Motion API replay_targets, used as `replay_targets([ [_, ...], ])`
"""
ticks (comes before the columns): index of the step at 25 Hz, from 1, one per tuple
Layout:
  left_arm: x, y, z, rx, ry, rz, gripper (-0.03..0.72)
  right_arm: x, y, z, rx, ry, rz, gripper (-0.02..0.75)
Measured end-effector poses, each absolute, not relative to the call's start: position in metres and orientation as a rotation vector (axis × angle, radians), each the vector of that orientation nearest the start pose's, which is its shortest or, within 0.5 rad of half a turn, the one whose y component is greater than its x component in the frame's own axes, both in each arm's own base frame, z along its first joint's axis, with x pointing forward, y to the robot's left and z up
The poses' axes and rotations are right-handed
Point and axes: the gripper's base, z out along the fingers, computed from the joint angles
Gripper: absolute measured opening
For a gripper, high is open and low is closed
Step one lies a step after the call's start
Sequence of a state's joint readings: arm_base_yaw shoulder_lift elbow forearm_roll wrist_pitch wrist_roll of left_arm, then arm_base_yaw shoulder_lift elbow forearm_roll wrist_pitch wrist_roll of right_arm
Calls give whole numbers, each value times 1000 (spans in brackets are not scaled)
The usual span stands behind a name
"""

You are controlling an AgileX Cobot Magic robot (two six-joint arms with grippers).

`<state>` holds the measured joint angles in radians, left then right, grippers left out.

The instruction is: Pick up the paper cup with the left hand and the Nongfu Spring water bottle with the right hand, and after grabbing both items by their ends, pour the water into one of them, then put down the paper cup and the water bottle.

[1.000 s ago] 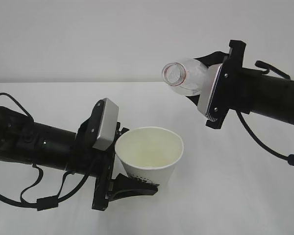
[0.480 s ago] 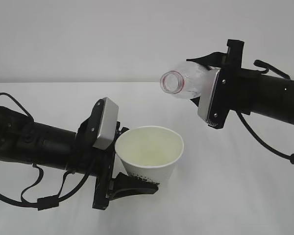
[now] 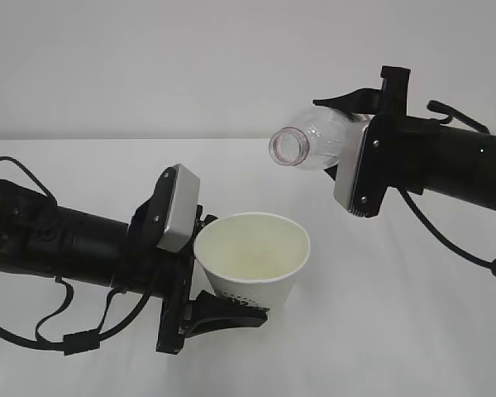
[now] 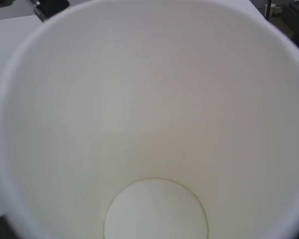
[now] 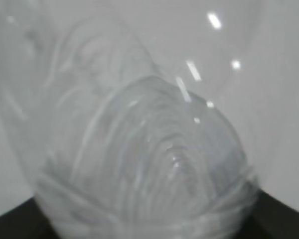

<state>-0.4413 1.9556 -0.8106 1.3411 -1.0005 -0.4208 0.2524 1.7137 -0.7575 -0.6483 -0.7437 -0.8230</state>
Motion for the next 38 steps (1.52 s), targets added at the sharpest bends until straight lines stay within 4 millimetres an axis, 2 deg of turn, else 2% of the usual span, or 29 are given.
replay_targets([
  [38, 261, -206, 128, 1521, 1406, -903, 527, 318, 121, 203, -1518, 936, -467, 483],
])
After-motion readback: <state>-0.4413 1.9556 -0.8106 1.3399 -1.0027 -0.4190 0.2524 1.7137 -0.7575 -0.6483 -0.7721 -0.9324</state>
